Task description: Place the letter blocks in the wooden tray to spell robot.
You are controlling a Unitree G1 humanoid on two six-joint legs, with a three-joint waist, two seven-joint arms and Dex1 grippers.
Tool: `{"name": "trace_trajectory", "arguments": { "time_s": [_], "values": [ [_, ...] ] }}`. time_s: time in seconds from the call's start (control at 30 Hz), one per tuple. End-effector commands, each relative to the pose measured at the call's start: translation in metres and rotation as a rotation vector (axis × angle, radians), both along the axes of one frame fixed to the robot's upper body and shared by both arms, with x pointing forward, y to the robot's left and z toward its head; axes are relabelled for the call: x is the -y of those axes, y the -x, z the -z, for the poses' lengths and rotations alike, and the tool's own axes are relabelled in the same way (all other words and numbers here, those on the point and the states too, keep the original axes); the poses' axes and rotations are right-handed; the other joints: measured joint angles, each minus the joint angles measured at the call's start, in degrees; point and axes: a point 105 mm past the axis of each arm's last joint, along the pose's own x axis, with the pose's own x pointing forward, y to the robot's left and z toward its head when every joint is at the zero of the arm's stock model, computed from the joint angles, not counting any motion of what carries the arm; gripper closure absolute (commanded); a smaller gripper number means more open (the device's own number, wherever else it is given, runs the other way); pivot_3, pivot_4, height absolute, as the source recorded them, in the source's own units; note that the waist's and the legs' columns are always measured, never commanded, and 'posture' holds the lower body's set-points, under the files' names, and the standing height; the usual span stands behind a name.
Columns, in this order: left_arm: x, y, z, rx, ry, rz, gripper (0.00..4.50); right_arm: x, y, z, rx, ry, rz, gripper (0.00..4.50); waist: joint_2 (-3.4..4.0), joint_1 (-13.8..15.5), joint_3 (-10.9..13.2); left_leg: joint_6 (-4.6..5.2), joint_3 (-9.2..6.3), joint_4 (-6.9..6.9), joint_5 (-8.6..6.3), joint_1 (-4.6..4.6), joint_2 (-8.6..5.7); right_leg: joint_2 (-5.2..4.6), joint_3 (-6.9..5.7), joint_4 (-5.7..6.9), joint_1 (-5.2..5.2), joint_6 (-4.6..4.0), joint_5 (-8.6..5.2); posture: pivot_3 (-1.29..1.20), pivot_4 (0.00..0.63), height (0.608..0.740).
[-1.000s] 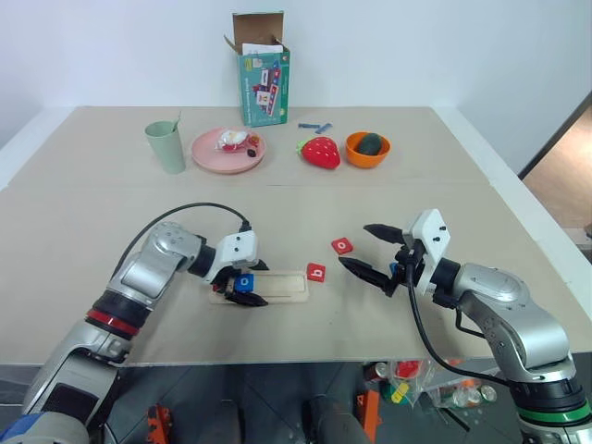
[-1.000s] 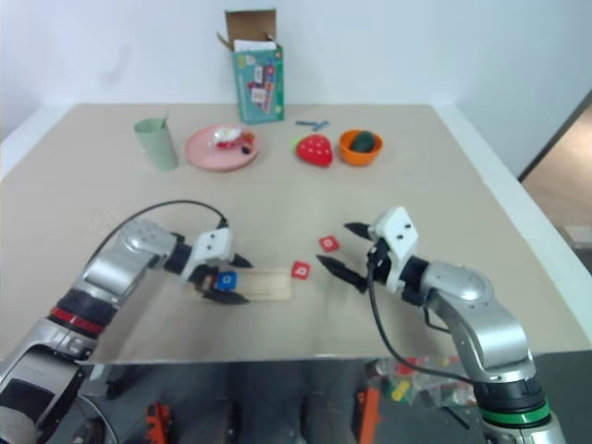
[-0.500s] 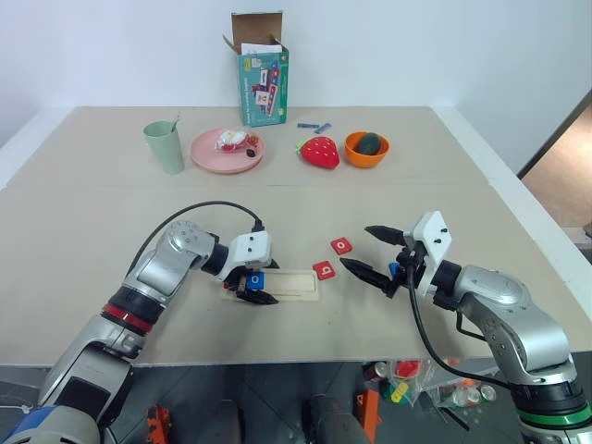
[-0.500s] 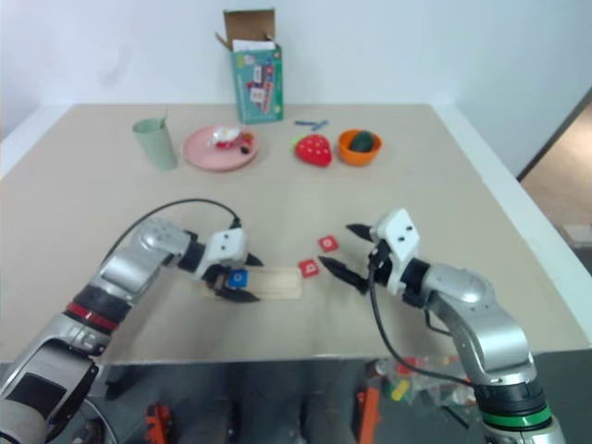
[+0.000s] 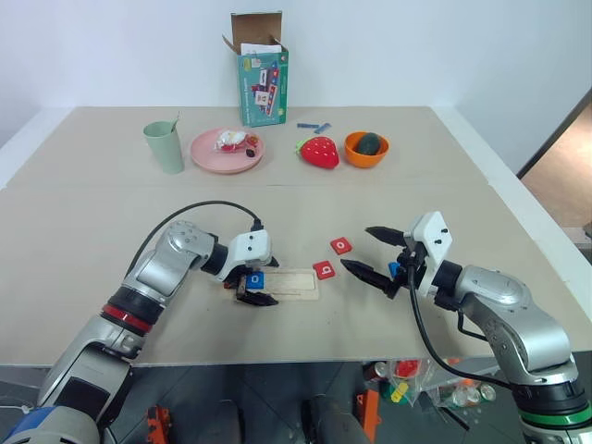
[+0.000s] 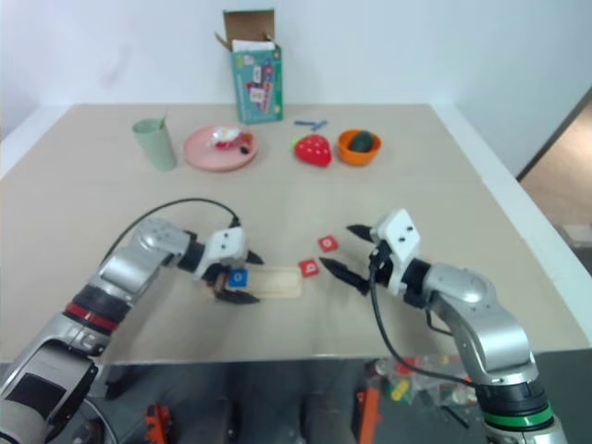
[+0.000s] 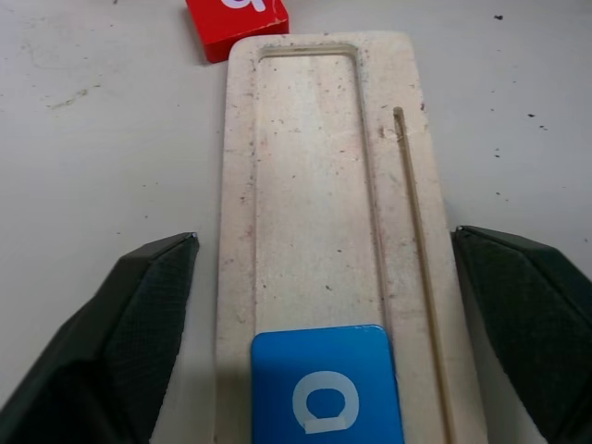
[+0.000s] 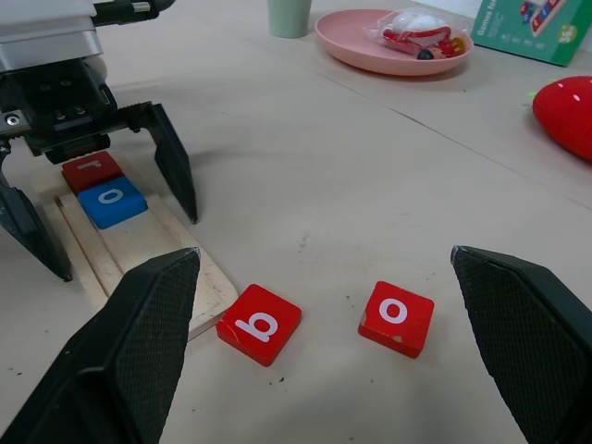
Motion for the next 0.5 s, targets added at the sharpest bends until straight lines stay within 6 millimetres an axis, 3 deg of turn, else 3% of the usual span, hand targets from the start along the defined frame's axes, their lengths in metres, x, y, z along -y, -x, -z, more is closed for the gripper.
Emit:
{"name": "trace_trajectory", "arguments": {
  "time_s": [0.03,0.17,0.4,0.5],
  "values": [
    [0.000,-0.001,-0.011,0.048,0.011,0.014,0.04,0.000,-0.001,-0.014,0.054,0.017,-0.024,0.00,0.00,0.00,0.00,0.00,0.00,0.00,0.00,-0.01,0.00,0.01,0.01,0.00,0.00,0.00,0.00,0.00,0.150,0.740],
    [-0.002,-0.005,-0.021,0.075,0.023,0.019,0.04,0.000,-0.002,-0.016,0.052,0.045,-0.055,0.00,0.00,0.00,0.00,0.00,0.00,0.00,0.00,-0.01,0.00,0.03,0.02,0.00,0.00,0.00,0.00,0.00,0.150,0.740],
    [-0.015,-0.005,-0.080,0.117,0.246,0.039,0.04,0.001,-0.015,-0.013,0.021,0.195,-0.202,0.00,0.01,-0.27,0.03,0.01,0.00,0.04,0.00,-0.02,0.04,0.16,0.16,0.02,-0.01,-0.02,0.00,0.00,0.150,0.740],
    [-0.025,0.005,-0.087,0.054,0.324,0.030,0.04,0.002,-0.022,-0.007,0.009,0.262,-0.256,0.00,0.02,-0.52,0.03,0.01,0.01,0.03,0.00,-0.01,0.06,0.18,0.20,0.03,-0.01,0.02,-0.02,0.00,0.150,0.740]
  ]
}}
